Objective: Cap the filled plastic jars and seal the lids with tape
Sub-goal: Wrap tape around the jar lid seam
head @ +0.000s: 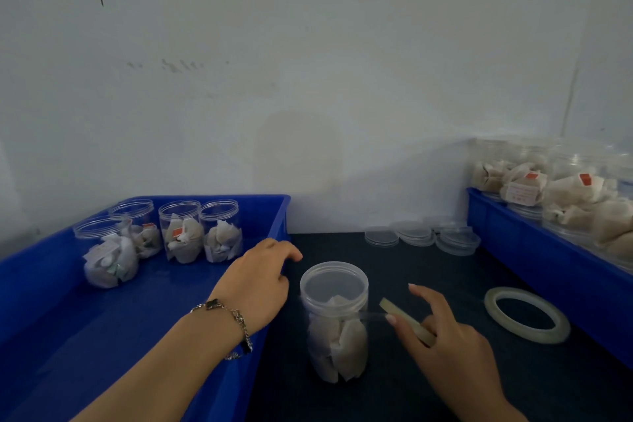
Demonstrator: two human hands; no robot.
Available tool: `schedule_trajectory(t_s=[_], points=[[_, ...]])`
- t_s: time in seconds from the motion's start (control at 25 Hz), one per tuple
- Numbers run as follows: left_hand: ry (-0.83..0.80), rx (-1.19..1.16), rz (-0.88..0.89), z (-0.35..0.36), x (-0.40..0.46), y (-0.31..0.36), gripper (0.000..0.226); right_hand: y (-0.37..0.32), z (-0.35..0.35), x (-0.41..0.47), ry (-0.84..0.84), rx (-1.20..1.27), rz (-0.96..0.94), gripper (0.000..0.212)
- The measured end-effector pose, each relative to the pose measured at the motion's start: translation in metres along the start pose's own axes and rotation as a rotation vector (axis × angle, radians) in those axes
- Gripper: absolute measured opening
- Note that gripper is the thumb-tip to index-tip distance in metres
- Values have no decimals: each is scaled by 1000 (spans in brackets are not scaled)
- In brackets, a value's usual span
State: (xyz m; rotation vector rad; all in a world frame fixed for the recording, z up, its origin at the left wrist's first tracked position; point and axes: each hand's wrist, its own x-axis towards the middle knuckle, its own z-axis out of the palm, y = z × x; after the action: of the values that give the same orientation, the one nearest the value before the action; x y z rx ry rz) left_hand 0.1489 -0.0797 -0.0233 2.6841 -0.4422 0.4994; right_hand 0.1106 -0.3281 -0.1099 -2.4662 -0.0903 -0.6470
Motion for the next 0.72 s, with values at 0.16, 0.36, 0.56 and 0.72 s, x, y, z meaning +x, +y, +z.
schedule_trajectory(t_s=[0.16, 0.36, 0.56, 0.72], points=[[-275, -487, -37, 12, -7, 15, 82, -2, 2, 0, 26, -56, 6, 82], [-344, -383, -117, 30, -1, 26, 139, -7, -2, 0, 48, -127, -25, 85], [-329, -362, -131, 30, 1, 20, 140, -15, -6, -3, 85, -74, -18, 79], [-331, -528, -190, 21, 1, 21, 128, -12, -12, -2, 112, -89, -7, 85]])
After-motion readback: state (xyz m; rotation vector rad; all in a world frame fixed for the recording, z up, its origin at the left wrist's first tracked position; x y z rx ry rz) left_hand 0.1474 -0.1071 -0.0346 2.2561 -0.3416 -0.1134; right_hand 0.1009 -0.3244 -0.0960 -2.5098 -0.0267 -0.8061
